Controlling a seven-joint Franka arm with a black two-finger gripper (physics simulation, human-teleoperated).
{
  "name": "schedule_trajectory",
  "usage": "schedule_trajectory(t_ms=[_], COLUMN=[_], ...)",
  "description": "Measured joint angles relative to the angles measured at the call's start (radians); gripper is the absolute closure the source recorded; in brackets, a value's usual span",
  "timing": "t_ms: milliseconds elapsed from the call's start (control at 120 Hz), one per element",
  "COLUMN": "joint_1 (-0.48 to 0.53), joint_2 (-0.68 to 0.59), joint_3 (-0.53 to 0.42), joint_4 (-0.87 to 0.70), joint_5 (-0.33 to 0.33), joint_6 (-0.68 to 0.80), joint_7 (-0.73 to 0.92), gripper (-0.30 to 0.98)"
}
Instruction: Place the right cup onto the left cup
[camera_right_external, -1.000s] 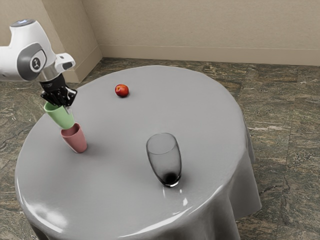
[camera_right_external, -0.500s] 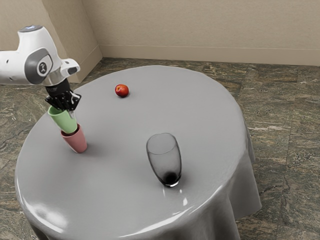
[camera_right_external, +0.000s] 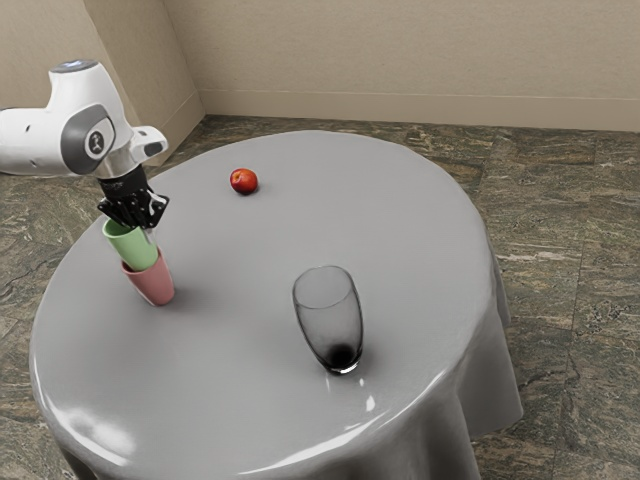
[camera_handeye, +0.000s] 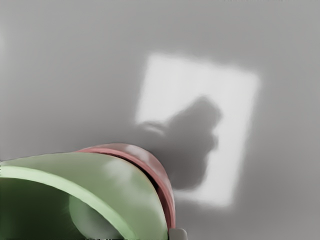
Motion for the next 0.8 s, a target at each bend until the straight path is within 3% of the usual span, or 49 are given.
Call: schedule_trajectory(t_ms=[33, 217, 342, 533, 800], joint_1=[0.001, 0.009, 0.010, 0.021, -0.003], joint_2=[0.000, -0.010, -0.029, -0.033, -0.024], joint_3=[-0.001, -0.011, -0.016, -0.049, -0.094], joint_4=[-0.001, -0.002, 0.008, 0.176, 0.399], joint_5=[-0.002, -0.011, -0.013, -0.014, -0.026], joint_6=[0.001, 0.004, -0.004, -0.130, -0.329], joint_7=[-0.001, -0.006, -0.008, -0.009, -0.010], gripper=[0.75, 0.36, 0.20, 0.08, 0.02])
